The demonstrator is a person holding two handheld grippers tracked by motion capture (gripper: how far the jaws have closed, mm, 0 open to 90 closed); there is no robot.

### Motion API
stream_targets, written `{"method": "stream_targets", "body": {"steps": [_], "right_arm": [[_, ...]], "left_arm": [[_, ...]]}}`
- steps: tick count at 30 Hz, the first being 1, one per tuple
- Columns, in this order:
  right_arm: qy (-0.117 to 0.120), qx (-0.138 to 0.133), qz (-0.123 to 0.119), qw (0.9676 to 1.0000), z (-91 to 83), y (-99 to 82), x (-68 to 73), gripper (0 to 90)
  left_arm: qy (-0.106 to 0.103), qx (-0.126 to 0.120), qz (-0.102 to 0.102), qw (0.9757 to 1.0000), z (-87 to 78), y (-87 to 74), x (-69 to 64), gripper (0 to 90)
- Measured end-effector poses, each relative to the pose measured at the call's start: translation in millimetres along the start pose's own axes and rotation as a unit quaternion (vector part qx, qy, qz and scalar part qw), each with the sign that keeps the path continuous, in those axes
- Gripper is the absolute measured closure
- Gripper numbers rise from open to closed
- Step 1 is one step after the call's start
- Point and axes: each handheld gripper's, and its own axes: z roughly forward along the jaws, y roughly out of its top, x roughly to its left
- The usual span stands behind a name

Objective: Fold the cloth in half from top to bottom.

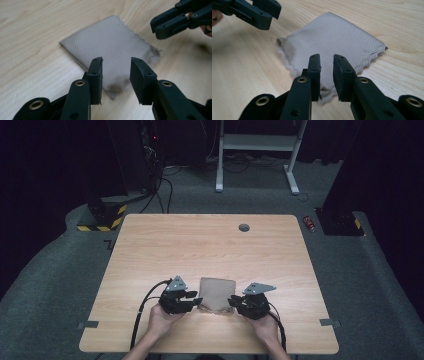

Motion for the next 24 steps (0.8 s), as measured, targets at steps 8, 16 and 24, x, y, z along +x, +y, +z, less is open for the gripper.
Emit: {"method": "stream_targets", "body": {"steps": [8,16,24], "right_arm": [[-0.036,0.029,-0.024,0.9986,22.5,-3.0,9.1,73.3],[-0.056,0.041,-0.059,0.9958,12.0,-22.7,11.6,63.4],[-0.037,0.02,-0.039,0.9984,5.8,-13.4,3.9,76.3]], "left_arm": [[0.022,0.05,0.036,0.9978,26.1,-2.1,-8.4,60.3],[0.031,0.071,0.031,0.9965,10.8,-30.8,-5.2,57.8],[0.016,0.024,0.012,0.9995,0.4,-13.3,0.3,54.7]]}}
